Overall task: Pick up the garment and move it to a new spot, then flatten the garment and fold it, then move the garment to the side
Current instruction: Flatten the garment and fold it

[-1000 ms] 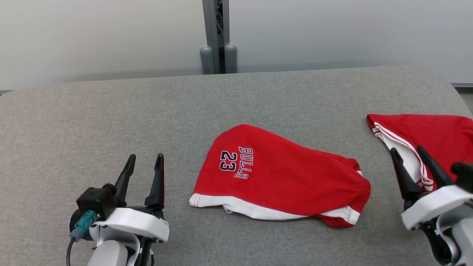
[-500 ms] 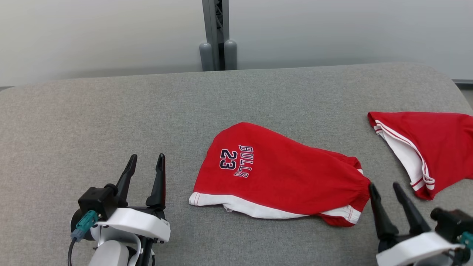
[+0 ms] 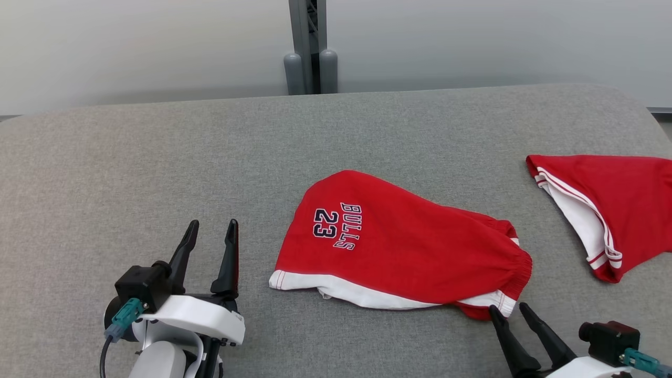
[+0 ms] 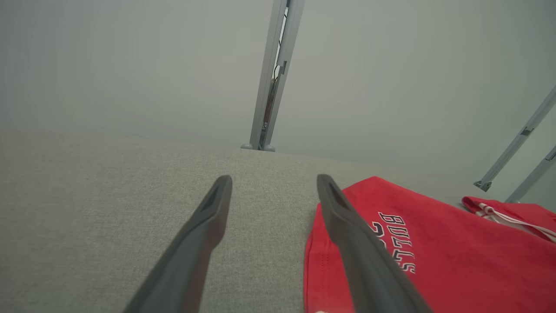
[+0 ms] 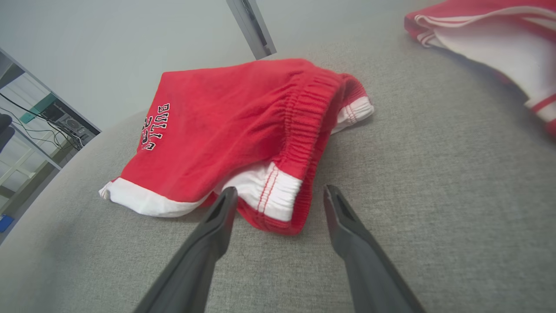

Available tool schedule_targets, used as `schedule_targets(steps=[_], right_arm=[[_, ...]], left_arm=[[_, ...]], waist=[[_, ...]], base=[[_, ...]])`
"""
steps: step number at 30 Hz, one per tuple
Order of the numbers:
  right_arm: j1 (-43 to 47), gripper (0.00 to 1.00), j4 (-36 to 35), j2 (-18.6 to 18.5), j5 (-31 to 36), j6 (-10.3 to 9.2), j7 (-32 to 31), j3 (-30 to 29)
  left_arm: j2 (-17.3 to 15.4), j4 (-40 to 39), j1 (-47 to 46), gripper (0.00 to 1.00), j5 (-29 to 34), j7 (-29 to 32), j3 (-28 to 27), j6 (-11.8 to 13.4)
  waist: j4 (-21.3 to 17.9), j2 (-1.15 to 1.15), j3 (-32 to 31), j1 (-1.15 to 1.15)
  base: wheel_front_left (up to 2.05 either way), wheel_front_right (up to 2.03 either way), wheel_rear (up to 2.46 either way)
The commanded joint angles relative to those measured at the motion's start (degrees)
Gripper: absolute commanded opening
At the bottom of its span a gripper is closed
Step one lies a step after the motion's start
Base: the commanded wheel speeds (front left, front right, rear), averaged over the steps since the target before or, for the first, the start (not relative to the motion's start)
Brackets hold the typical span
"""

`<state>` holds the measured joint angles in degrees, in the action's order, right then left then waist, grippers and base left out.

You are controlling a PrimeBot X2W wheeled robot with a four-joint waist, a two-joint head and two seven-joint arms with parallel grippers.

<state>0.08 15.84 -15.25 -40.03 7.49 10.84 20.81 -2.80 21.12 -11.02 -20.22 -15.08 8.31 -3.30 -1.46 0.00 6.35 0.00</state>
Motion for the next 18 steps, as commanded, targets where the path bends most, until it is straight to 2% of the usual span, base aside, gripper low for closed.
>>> schedule_targets(steps=[1, 2, 4, 10, 14, 18], right_arm=[[-0.6, 1.0, 0.46, -0.62, -0.68, 0.01, -0.04, 0.34], [-0.95, 0.73, 0.63, -0.8, -1.06, 0.01, 0.01, 0.9], [-1.21, 0.0, 0.86, -0.97, -1.84, 0.01, 0.51, 1.43], [-2.04, 0.0, 1.77, -2.11, -2.91, 0.01, 1.8, 2.8], [-2.41, 0.0, 2.63, -2.62, -3.36, 0.01, 2.37, 3.37], [-3.14, 0.0, 3.08, -2.83, -3.67, 0.01, 2.63, 4.16]], left_arm=[[-0.22, 0.2, -0.85, 1.0, -0.01, -0.01, 0.0, -0.01], [-0.23, 0.36, -0.93, 1.0, 0.08, -0.01, 0.03, 0.01], [-0.24, 0.69, -0.88, 1.0, 0.16, -0.01, 0.12, 0.09], [-0.24, 5.3, -0.59, 1.0, -0.69, -0.01, 1.98, -1.18], [-0.22, 9.8, -1.86, 1.0, -1.49, -0.01, 6.08, -3.22], [-0.28, 14.45, -3.33, 1.0, -3.01, -0.02, 10.51, -4.19]], waist=[[0.23, 0.0, 0.12, 0.0], [0.37, 0.0, 0.18, 0.0], [0.67, 0.0, 0.25, 0.0], [1.09, 0.0, 0.22, 0.0], [1.14, 0.0, 0.12, 0.0], [1.12, 0.0, 0.06, 0.0]], base=[[0.0, 0.0, 0.0], [0.0, 0.0, 0.0], [0.0, 0.0, 0.0], [0.0, 0.0, 0.0], [0.0, 0.0, 0.0], [0.0, 0.0, 0.0]])
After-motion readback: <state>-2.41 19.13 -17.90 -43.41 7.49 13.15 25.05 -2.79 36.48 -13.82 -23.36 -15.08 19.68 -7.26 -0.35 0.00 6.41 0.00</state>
